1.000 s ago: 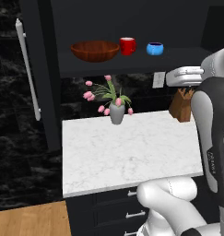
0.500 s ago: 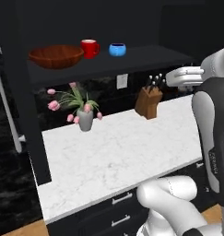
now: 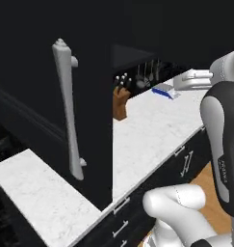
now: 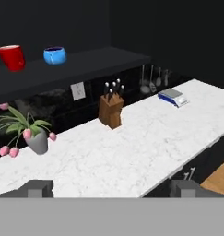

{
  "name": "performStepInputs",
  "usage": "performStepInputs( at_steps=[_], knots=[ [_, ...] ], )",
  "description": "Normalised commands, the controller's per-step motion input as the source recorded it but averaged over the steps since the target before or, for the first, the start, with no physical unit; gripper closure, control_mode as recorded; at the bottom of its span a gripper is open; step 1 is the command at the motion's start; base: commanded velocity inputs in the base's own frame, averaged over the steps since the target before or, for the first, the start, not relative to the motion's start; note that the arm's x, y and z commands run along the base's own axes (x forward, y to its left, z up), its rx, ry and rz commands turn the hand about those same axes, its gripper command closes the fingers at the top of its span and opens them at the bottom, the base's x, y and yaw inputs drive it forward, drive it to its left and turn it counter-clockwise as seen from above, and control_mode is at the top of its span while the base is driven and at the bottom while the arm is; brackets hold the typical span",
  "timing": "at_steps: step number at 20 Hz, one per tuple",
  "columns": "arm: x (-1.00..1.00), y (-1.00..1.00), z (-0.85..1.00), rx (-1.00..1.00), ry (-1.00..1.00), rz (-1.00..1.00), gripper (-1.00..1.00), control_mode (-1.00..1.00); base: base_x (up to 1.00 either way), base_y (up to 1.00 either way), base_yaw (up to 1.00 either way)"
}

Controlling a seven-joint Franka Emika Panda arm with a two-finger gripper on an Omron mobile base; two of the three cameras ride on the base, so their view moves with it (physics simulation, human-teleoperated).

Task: Gather all objects into one cabinet and sort the glasses and bowls to opposite sides.

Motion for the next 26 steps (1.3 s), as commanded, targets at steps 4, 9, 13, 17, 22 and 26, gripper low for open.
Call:
performStepInputs(
  at_steps=[4, 9, 13, 17, 22, 26],
  knots=[
    [0.0, 0.0, 0.0, 0.0, 0.0, 0.0, -1.0, 1.0, -0.13, 0.01, -0.74],
    [0.0, 0.0, 0.0, 0.0, 0.0, 0.0, -1.0, 1.0, -0.25, 0.0, -0.78],
    [0.0, 0.0, 0.0, 0.0, 0.0, 0.0, -1.0, 1.0, -0.27, 0.0, -0.79],
    [0.0, 0.0, 0.0, 0.0, 0.0, 0.0, -1.0, 1.0, -0.16, -0.05, -0.8],
    [0.0, 0.0, 0.0, 0.0, 0.0, 0.0, -1.0, 1.0, 0.0, -0.52, -0.72],
    [0.0, 0.0, 0.0, 0.0, 0.0, 0.0, -1.0, 1.0, 0.0, -0.69, -0.69]
  ],
)
